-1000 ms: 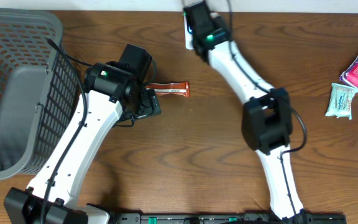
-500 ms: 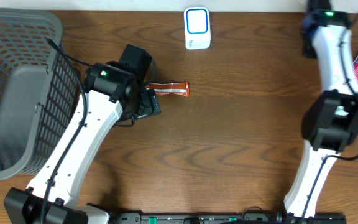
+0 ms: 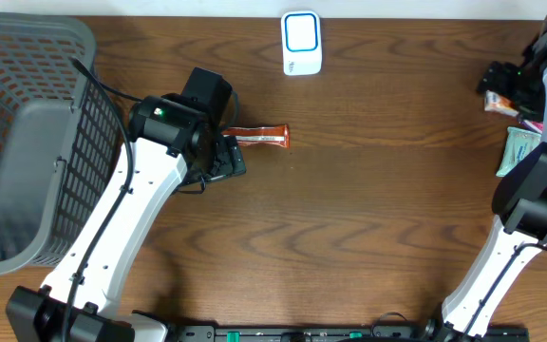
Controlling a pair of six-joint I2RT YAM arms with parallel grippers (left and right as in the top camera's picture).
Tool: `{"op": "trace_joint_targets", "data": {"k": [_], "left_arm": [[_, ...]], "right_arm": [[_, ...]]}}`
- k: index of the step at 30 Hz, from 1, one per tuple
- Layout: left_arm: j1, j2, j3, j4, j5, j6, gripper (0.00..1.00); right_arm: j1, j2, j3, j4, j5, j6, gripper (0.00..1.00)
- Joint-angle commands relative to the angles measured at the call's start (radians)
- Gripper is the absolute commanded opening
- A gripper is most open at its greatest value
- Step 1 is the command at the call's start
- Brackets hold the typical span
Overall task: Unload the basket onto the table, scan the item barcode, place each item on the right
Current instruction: 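Carry the orange box pack to the right edge and release, then reach the right gripper to the long orange snack bar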
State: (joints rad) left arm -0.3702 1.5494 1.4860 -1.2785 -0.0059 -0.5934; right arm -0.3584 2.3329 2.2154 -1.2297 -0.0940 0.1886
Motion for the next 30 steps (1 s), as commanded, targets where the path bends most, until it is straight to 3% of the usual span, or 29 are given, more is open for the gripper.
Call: {"op": "trace_joint_targets", "data": {"k": [1, 5, 13, 15, 17, 21, 30], "left_arm": [[0.001, 0.006, 0.000, -0.004, -0.006, 0.017, 0.98], [0.001, 0.006, 0.000, -0.004, -0.006, 0.017, 0.98], [0.001, 0.006, 0.000, -0.004, -0.006, 0.017, 0.98], [0.001, 0.006, 0.000, -0.004, -0.006, 0.017, 0.98], [0.001, 0.006, 0.000, -0.004, -0.006, 0.017, 0.98], [0.001, 0.006, 0.000, -0.004, -0.006, 0.016, 0.98], [0.001, 0.006, 0.000, -0.004, -0.006, 0.017, 0.98]], "right_arm": [[0.043, -0.002, 0.002, -0.021, -0.387, -0.089, 0.99], [0.122, -0.002, 0.002, -0.095, -0.579, -0.142, 0.99], [0.376, -0.002, 0.001, -0.129, -0.579, -0.142, 0.99], [0.450, -0.002, 0.001, -0.104, -0.557, -0.141, 0.98], [0.523, -0.002, 0.000, -0.051, -0.515, -0.113, 0.88], [0.647, 0.011, 0.000, 0.062, -0.390, 0.019, 0.87], [0.846, 0.095, 0.000, 0.263, -0.199, 0.140, 0.77]]}}
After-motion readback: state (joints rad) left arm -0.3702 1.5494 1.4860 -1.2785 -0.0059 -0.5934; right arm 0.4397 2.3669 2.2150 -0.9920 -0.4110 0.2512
